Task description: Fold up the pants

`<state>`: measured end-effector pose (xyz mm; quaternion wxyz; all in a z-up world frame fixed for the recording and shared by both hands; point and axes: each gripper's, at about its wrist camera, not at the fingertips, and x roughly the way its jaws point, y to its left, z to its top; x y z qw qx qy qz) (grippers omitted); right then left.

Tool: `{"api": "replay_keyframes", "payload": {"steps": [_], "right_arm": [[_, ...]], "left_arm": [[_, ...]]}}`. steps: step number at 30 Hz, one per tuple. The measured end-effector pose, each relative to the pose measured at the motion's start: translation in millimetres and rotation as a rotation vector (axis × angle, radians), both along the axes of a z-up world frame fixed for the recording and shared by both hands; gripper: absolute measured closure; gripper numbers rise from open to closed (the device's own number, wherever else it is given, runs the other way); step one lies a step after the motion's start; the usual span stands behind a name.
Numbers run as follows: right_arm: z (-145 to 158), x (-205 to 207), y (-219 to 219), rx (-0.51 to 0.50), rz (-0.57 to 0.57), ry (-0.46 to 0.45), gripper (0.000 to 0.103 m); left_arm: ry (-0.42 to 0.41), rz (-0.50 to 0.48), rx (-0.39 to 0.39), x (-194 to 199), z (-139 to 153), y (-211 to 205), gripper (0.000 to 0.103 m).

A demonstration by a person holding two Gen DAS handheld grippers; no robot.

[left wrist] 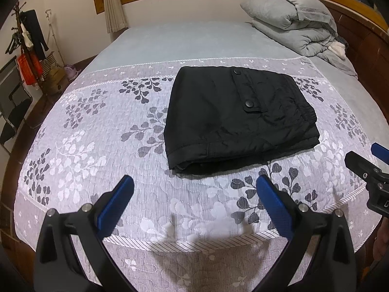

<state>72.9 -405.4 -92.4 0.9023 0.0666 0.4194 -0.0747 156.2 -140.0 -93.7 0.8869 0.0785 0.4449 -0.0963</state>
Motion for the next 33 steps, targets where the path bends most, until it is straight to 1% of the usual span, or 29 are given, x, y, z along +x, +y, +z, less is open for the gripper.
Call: {"api": "replay_keyframes", "payload": {"steps": [33], "right_arm": [[-4.1, 3.4, 0.8, 0.002, 0.012, 0.009, 0.004]], "left_arm": [[0.005, -0.008, -0.004, 4.2, 0.4, -1.1, 0.003]]}}
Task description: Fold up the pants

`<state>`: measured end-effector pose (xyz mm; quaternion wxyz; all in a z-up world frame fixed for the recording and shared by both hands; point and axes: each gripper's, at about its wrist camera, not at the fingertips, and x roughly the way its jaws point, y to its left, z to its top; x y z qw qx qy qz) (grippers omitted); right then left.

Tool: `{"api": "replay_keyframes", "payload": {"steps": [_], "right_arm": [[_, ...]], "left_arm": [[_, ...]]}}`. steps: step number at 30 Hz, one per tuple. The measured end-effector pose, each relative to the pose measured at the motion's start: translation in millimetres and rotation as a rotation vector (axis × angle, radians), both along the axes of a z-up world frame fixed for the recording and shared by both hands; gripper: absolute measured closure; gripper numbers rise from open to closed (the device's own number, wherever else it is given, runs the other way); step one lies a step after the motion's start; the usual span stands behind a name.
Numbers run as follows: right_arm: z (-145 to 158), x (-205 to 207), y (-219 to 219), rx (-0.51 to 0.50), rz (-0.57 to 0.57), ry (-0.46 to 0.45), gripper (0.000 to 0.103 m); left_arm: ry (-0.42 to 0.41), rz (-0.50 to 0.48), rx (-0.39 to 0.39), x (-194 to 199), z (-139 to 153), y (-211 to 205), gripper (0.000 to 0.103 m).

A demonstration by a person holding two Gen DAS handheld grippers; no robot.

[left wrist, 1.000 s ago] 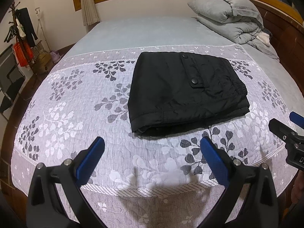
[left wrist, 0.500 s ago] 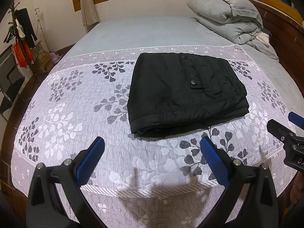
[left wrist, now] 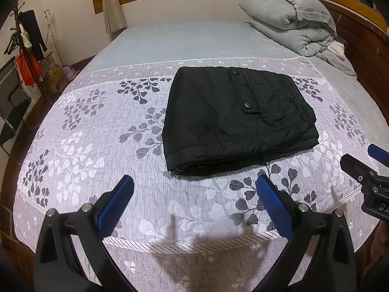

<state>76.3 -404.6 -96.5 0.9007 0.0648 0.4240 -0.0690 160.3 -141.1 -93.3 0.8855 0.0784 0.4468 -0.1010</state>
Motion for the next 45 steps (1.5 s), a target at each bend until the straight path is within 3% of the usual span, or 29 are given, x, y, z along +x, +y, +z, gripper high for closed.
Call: {"api": "replay_keyframes", "payload": {"steps": [38, 45], "right_arm": [[-7.2, 2.5, -0.9, 0.003, 0.002, 0.021, 0.004], [-8.0, 2.8, -1.8, 0.005, 0.001, 0.023, 0.004]], "left_arm": [[-0.006, -0.01, -0.033, -1.4, -4.5, -1.3, 0.003], [0.032, 0.018, -0.048, 2.9, -7.6, 1.1, 0.003]]}}
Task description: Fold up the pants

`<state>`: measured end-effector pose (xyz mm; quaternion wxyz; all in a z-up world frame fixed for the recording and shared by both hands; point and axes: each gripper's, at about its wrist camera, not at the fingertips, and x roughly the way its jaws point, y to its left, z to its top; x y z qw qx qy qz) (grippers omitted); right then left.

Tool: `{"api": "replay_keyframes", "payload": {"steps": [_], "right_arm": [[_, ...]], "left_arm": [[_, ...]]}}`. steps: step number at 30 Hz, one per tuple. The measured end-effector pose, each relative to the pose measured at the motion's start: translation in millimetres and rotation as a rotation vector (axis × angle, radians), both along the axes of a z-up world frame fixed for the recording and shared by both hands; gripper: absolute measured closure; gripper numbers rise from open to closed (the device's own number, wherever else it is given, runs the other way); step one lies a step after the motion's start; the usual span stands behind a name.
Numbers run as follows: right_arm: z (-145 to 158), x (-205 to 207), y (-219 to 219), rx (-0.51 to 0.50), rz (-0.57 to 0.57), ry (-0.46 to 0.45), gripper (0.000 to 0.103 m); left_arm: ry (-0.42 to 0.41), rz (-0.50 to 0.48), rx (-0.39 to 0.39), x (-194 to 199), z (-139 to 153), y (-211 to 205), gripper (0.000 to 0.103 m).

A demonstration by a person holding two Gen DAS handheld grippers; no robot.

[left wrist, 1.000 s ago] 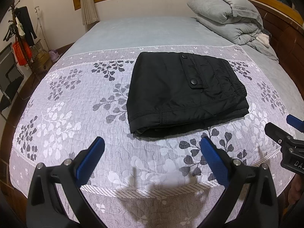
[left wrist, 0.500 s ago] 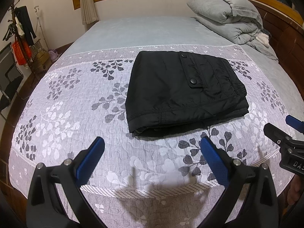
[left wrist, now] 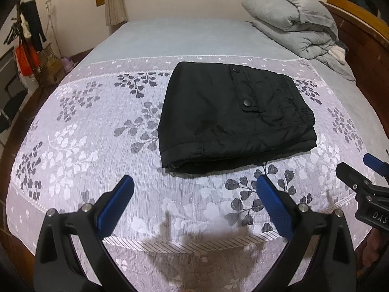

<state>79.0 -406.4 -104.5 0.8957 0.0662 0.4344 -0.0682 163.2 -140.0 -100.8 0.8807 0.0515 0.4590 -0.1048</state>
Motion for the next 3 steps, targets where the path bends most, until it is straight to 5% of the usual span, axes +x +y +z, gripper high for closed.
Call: {"api": "replay_keyframes", "payload": {"steps": [3], "right_arm": [[0.0, 0.1, -0.6, 0.001, 0.0, 0.001, 0.004]], "left_arm": [[0.0, 0.002, -0.013, -0.7, 0.2, 1.3, 0.003]]}}
